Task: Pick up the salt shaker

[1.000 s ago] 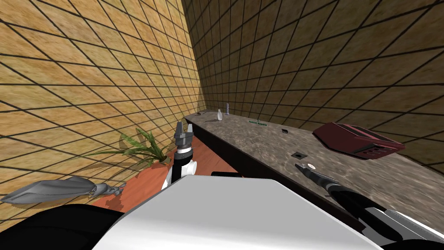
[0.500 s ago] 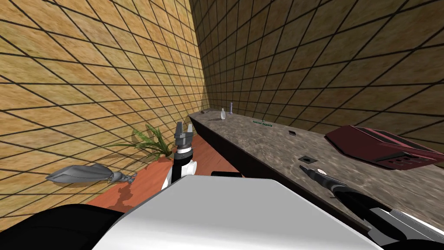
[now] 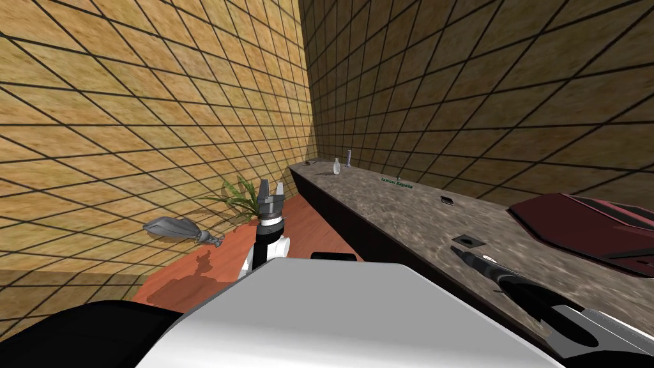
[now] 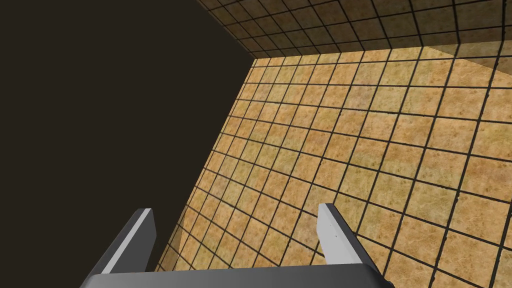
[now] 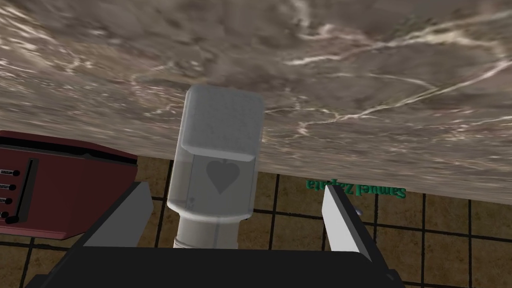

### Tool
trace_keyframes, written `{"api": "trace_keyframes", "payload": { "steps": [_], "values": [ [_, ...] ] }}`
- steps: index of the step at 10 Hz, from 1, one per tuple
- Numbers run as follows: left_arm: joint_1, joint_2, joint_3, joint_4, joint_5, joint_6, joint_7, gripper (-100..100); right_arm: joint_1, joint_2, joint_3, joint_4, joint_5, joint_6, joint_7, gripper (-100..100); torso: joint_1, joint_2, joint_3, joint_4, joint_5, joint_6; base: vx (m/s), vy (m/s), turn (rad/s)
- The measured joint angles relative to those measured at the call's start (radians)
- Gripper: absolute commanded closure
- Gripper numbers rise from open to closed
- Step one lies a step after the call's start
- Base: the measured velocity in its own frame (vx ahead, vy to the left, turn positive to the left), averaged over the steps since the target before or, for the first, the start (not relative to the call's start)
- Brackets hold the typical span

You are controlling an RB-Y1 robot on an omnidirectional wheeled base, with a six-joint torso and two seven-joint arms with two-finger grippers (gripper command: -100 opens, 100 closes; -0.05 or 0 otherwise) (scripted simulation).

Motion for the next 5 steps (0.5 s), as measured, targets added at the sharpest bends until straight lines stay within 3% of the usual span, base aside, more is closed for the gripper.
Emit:
{"api": "trace_keyframes", "payload": {
  "steps": [1, 4, 5],
  "values": [
    [0.000, 0.000, 0.000, 0.000, 0.000, 0.000, 0.000, 0, -0.006, 0.002, -0.001, 0.014, -0.008, 0.009, -0.004, -100, -0.001, -0.001, 0.000, 0.000, 0.000, 0.000, -0.088, 0.034, 0.245],
    [0.000, 0.000, 0.000, 0.000, 0.000, 0.000, 0.000, 0, -0.035, 0.000, 0.002, 0.077, -0.025, 0.008, -0.013, -100, -0.001, -0.002, -0.001, 0.000, 0.000, 0.000, -0.050, 0.016, 0.085],
    [0.000, 0.000, 0.000, 0.000, 0.000, 0.000, 0.000, 0, -0.037, 0.000, 0.003, 0.080, -0.025, 0.008, -0.013, 100, -0.002, -0.004, -0.002, -0.001, 0.000, 0.001, -0.005, 0.000, -0.015]
  ]
}}
